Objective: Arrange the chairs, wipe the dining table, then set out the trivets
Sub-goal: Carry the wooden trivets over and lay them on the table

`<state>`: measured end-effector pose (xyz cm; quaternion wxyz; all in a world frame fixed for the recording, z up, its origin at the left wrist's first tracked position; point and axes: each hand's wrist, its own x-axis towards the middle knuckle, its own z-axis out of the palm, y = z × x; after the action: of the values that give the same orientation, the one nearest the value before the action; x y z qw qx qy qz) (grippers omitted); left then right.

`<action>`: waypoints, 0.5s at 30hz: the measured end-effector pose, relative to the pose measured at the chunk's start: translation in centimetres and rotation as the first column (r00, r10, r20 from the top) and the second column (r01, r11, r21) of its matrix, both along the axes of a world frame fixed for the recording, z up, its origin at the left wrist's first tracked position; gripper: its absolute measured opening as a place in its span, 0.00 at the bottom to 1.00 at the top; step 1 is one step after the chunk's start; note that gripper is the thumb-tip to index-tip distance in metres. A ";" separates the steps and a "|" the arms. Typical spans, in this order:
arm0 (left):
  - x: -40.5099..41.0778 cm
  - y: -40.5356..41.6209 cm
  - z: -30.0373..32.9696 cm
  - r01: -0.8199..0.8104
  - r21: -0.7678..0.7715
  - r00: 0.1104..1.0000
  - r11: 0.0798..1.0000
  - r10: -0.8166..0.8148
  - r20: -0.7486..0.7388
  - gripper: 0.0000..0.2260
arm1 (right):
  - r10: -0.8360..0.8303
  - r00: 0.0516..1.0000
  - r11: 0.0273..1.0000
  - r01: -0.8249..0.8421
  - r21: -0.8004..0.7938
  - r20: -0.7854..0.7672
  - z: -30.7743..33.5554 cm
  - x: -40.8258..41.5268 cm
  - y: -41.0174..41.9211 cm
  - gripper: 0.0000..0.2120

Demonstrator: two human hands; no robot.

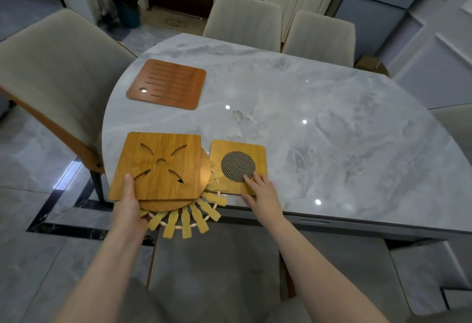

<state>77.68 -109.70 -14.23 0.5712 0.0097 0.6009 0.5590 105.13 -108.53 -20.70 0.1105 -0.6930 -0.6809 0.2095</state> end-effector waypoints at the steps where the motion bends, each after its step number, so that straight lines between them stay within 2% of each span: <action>1: 0.1 0.0 -0.1 -0.003 -0.002 1.000 1.000 0.003 -0.002 0.30 | -0.005 1.000 1.000 0.005 0.007 -0.009 -0.1 -0.1 0.1 0.25; 15: 1.1 -0.4 0.0 -0.016 -0.023 1.000 1.000 0.016 0.006 0.30 | -0.020 0.998 0.999 0.018 0.031 0.064 -0.4 -0.8 1.1 0.25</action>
<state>78.80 -110.11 -14.21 0.5684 -0.0035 0.6057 0.5567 104.34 -107.46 -21.12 0.1011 -0.7039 -0.6807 0.1757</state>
